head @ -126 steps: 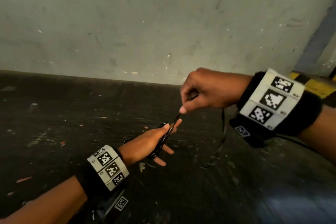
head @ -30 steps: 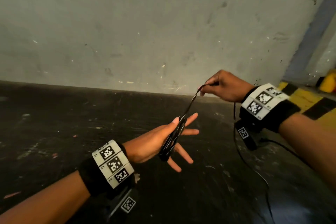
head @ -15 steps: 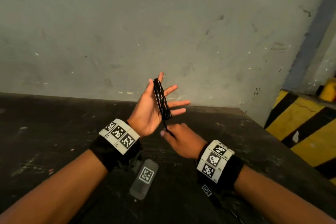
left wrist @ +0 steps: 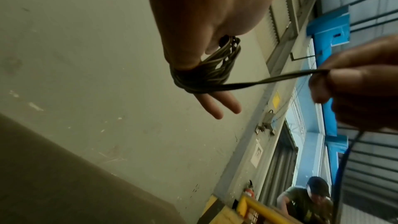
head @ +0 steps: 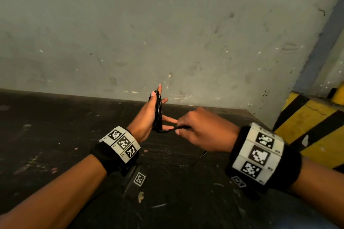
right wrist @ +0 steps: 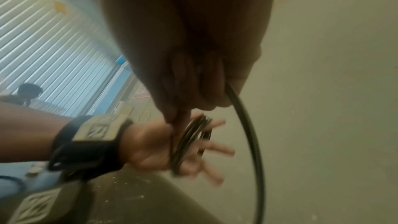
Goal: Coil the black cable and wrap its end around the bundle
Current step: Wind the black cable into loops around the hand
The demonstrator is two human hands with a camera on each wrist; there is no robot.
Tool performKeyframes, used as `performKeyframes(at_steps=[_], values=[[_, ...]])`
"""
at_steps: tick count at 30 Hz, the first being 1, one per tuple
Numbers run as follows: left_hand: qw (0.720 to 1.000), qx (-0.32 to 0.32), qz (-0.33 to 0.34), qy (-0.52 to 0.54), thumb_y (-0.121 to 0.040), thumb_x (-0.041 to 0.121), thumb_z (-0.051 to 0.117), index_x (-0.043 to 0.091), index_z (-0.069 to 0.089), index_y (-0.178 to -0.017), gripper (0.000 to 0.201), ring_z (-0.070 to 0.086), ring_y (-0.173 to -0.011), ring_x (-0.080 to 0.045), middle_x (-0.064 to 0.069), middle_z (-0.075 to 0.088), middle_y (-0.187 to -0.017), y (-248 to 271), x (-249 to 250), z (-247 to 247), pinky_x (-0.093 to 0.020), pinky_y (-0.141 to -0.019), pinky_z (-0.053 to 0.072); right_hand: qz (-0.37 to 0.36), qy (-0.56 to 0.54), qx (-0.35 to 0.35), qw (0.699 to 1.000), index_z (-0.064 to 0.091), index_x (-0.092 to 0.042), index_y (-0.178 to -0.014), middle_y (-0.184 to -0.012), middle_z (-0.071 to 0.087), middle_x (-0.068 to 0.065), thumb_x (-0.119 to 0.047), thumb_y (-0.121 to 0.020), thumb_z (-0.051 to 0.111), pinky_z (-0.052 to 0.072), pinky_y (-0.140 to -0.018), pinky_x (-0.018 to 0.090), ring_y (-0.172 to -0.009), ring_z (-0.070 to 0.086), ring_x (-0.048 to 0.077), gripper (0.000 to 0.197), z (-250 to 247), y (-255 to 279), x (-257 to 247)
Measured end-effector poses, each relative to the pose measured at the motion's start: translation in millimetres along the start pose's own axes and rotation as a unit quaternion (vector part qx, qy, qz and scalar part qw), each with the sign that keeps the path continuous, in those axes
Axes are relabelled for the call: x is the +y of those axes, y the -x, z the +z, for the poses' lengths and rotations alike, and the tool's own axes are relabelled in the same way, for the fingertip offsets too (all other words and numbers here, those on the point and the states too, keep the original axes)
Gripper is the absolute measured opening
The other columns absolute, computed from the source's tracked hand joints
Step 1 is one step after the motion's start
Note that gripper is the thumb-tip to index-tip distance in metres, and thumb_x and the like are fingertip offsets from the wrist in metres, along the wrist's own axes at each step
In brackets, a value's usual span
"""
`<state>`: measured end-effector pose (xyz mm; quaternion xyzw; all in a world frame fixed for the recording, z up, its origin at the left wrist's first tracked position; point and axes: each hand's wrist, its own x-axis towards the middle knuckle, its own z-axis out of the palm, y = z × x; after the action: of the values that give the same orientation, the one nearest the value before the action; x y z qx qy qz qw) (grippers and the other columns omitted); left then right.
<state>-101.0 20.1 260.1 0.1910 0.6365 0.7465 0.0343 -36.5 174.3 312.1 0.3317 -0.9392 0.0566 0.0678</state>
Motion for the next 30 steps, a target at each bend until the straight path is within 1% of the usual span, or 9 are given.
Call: performKeyframes(at_steps=[4,9,12,18,20,22,25,28,30], values=[[0.991,-0.086,-0.028,-0.100,-0.088,0.060,0.019,0.050,0.019,-0.143,0.056,0.073,-0.080,-0.026,-0.002,0.030,-0.156,21,-9,7,-0.037,-0.057,0.060,-0.040,0.018,0.037,0.998,0.069,-0.015,-0.077,-0.065,0.065,0.001,-0.027,-0.085,0.065,0.044,-0.056,0.031,-0.056,0.057,0.013,0.015,-42,-1,3],[0.971,-0.196,-0.066,-0.120,-0.084,0.063,0.020,0.050,0.014,-0.144,0.061,0.069,-0.086,-0.031,0.004,0.034,-0.152,48,-4,22,-0.043,-0.063,0.061,-0.064,0.050,0.067,0.994,0.066,-0.013,-0.067,-0.050,0.043,-0.014,-0.035,-0.078,0.072,0.030,-0.047,0.011,-0.054,0.051,-0.007,0.025,-74,-9,17],[0.967,-0.223,-0.066,-0.102,-0.085,0.065,0.020,0.061,0.015,-0.135,0.051,0.069,-0.089,-0.034,0.003,0.036,-0.152,58,9,24,-0.044,-0.063,0.061,-0.066,0.006,0.099,0.993,0.063,-0.010,-0.063,-0.045,0.040,-0.012,-0.035,-0.073,0.075,0.032,-0.046,0.011,-0.049,0.049,-0.002,0.029,-73,-9,29],[0.946,-0.305,-0.106,0.037,-0.087,0.058,0.019,0.063,0.031,-0.131,0.045,0.069,-0.077,-0.030,-0.007,0.054,-0.138,71,29,18,-0.035,-0.047,0.059,-0.040,-0.197,0.140,0.970,0.065,-0.001,-0.066,-0.055,0.057,0.024,-0.039,-0.077,0.066,0.035,-0.049,0.029,-0.048,0.043,0.018,0.039,-36,-9,54],[0.936,-0.318,-0.098,0.114,-0.089,0.058,0.019,0.054,0.031,-0.137,0.050,0.069,-0.074,-0.030,-0.014,0.054,-0.137,71,34,17,-0.032,-0.044,0.057,-0.027,-0.262,0.164,0.951,0.063,0.001,-0.064,-0.047,0.057,0.001,-0.025,-0.086,0.060,0.034,-0.049,0.020,-0.047,0.044,0.005,0.034,-19,-10,57],[0.931,-0.306,-0.066,0.190,-0.090,0.057,0.018,0.050,0.030,-0.140,0.052,0.071,-0.076,-0.032,-0.016,0.054,-0.138,66,42,18,-0.033,-0.044,0.058,-0.019,-0.268,0.181,0.946,0.064,-0.005,-0.066,-0.042,0.053,-0.014,-0.018,-0.094,0.052,0.033,-0.051,0.011,-0.044,0.044,-0.002,0.033,4,-12,56],[0.936,-0.232,-0.015,0.264,-0.093,0.058,0.016,0.048,0.028,-0.141,0.050,0.072,-0.084,-0.034,-0.014,0.052,-0.139,51,55,21,-0.035,-0.051,0.061,-0.010,-0.266,0.173,0.948,0.069,-0.016,-0.077,-0.055,0.061,-0.009,-0.034,-0.092,0.047,0.043,-0.053,0.027,-0.050,0.055,0.010,0.033,44,-14,46],[0.963,-0.125,0.023,0.237,-0.094,0.057,0.012,0.048,0.022,-0.143,0.051,0.073,-0.082,-0.032,-0.011,0.049,-0.142,30,59,20,-0.034,-0.053,0.061,-0.006,-0.226,0.145,0.963,0.064,-0.010,-0.077,-0.050,0.056,-0.012,-0.026,-0.096,0.047,0.040,-0.057,0.023,-0.049,0.052,0.004,0.030,65,-17,25],[0.976,-0.075,0.043,0.199,-0.095,0.056,0.011,0.049,0.018,-0.144,0.050,0.074,-0.079,-0.030,-0.010,0.043,-0.146,18,54,16,-0.036,-0.056,0.061,-0.010,-0.182,0.127,0.975,0.053,-0.013,-0.066,-0.051,0.045,-0.008,-0.024,-0.096,0.047,0.035,-0.059,0.028,-0.053,0.046,0.010,0.032,68,-18,6]])
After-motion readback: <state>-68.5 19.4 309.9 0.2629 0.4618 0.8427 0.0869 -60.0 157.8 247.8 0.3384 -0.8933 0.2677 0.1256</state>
